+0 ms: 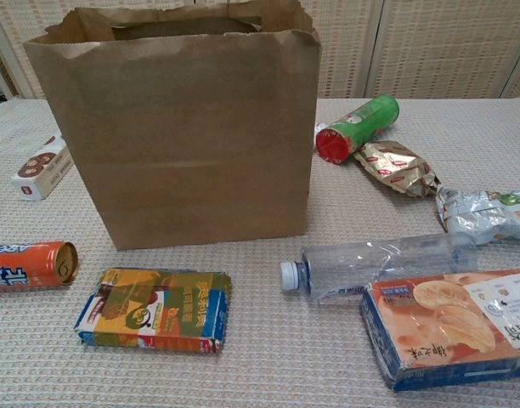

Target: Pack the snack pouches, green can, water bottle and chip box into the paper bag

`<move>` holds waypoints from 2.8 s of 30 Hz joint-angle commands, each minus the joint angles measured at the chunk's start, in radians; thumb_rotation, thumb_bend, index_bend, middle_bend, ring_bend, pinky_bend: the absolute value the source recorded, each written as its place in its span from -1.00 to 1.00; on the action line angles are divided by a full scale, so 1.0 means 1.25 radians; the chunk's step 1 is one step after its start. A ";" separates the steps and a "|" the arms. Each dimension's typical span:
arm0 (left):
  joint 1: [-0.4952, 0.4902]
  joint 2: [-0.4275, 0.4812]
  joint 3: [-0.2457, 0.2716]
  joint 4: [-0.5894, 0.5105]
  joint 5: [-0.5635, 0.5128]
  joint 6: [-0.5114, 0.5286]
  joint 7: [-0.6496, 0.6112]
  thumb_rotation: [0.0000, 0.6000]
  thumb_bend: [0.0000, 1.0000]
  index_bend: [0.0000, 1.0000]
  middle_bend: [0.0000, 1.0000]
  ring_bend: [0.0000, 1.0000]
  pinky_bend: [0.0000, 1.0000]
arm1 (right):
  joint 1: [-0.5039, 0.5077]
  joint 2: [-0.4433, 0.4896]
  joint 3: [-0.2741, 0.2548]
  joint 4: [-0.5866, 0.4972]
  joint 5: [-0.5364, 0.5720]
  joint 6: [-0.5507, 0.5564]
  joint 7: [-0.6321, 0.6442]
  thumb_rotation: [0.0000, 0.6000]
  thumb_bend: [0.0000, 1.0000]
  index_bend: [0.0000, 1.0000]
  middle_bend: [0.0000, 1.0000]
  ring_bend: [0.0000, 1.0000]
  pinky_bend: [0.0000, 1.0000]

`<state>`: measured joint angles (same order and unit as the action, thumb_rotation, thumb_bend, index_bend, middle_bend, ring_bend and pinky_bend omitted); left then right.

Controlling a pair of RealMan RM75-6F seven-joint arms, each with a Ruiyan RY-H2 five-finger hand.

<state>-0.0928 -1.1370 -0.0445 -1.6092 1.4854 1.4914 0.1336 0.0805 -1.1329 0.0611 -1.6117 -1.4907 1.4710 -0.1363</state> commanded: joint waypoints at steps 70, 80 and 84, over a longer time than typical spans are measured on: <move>-0.009 0.001 -0.006 -0.005 -0.015 -0.015 0.010 1.00 -0.23 -0.98 -1.00 -1.00 -1.00 | 0.388 -0.233 0.026 0.121 0.514 -0.362 -0.373 1.00 -0.42 0.37 0.17 0.26 0.31; -0.009 0.000 -0.006 -0.007 -0.016 -0.013 0.016 1.00 -0.23 -0.98 -1.00 -1.00 -1.00 | 0.346 -0.067 0.071 -0.026 0.450 -0.293 -0.262 1.00 -0.39 0.41 0.21 0.32 0.34; -0.009 0.000 -0.006 -0.008 -0.016 -0.013 0.017 1.00 -0.23 -0.97 -1.00 -1.00 -1.00 | 0.342 -0.045 0.078 -0.047 0.440 -0.286 -0.248 1.00 -0.39 0.41 0.21 0.32 0.34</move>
<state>-0.1041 -1.1370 -0.0523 -1.6190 1.4659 1.4752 0.1549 0.5140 -1.2047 0.1489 -1.6551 -0.9308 1.1037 -0.4578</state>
